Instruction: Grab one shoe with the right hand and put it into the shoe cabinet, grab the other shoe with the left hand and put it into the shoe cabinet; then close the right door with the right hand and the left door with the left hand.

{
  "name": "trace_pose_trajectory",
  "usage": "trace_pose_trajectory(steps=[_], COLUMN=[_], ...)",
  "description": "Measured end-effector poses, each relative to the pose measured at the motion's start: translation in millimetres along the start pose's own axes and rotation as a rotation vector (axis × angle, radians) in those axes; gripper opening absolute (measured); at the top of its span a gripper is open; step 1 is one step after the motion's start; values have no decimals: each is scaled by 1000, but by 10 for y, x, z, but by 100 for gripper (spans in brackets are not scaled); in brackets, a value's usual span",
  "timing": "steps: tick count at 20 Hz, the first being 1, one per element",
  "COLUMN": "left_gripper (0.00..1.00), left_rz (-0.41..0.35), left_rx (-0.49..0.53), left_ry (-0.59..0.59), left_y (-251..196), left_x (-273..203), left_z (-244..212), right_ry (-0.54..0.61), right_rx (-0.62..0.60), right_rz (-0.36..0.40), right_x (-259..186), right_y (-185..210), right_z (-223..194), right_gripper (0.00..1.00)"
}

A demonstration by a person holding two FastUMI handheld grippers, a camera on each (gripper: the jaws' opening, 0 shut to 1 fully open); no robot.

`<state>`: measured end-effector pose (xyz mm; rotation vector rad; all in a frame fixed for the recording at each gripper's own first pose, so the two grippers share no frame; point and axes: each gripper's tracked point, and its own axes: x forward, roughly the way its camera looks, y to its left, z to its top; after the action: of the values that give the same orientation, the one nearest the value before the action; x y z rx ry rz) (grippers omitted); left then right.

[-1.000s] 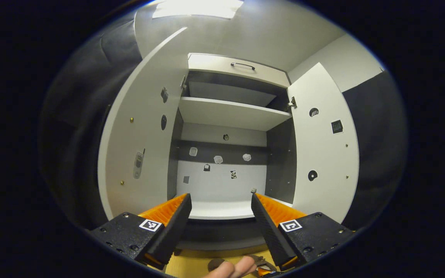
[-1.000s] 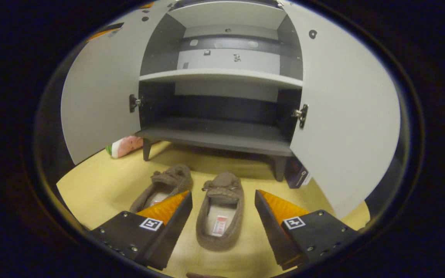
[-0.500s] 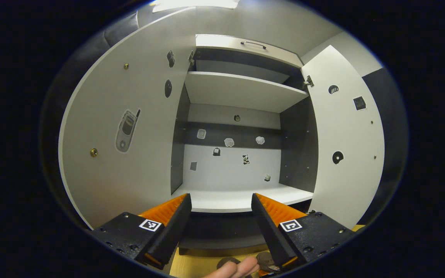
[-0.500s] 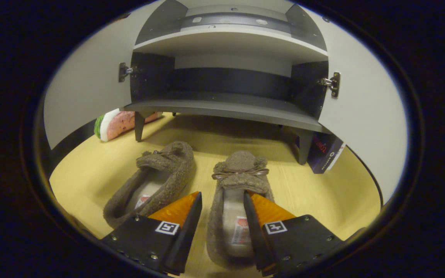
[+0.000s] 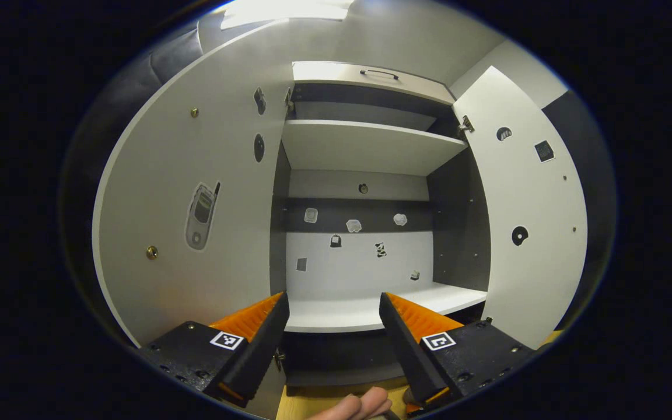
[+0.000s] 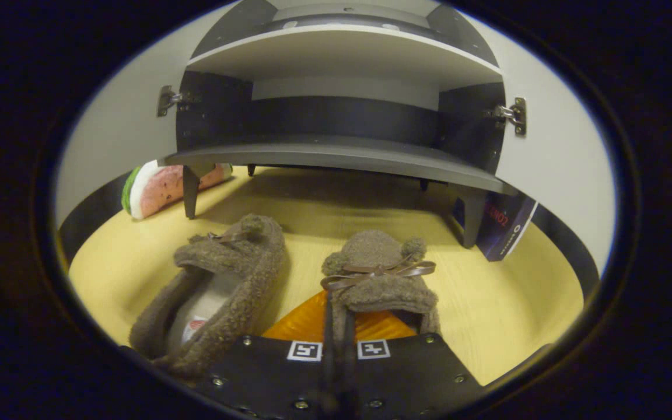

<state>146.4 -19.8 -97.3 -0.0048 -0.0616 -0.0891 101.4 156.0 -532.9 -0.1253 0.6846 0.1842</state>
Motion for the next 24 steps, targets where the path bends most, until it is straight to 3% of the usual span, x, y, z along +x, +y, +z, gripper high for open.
trace_pose_trajectory(steps=[4, 5, 10, 14, 15, 16, 22, 23, 24], left_gripper=[95, 95, 95, 95, 95, 95, 95, 100, 96], left_rz=[-60, -70, -49, -49, -55, -65, -85, -81, -77], left_rx=[-23, -32, -27, -27, -30, -33, -34, -31, -31], left_ry=[20, 22, 33, 53, 64, 74, 129, 128, 123], left_y=[-164, -182, -101, -103, -126, -149, -214, -202, -195], left_x=[-1, 0, 44, 119, 138, 162, 246, 239, 244], left_z=[-52, -50, -98, -174, -203, -246, -398, -401, -389], right_ry=[-26, -36, -98, -202, -220, -236, -399, -414, -421], right_rx=[111, 116, 77, 45, 24, 2, -132, -132, -134], right_rz=[70, 89, 96, 76, 72, 64, -70, -72, -62], right_x=[-99, -169, -532, -943, -1046, -1156, -1715, -1788, -1833], right_y=[-27, -46, -143, -287, -321, -352, -663, -662, -650], right_z=[121, 177, 578, 1248, 1410, 1561, 2705, 2872, 3053], right_gripper=[10, 5, 5, 5, 10, 5, 7, 7, 7])
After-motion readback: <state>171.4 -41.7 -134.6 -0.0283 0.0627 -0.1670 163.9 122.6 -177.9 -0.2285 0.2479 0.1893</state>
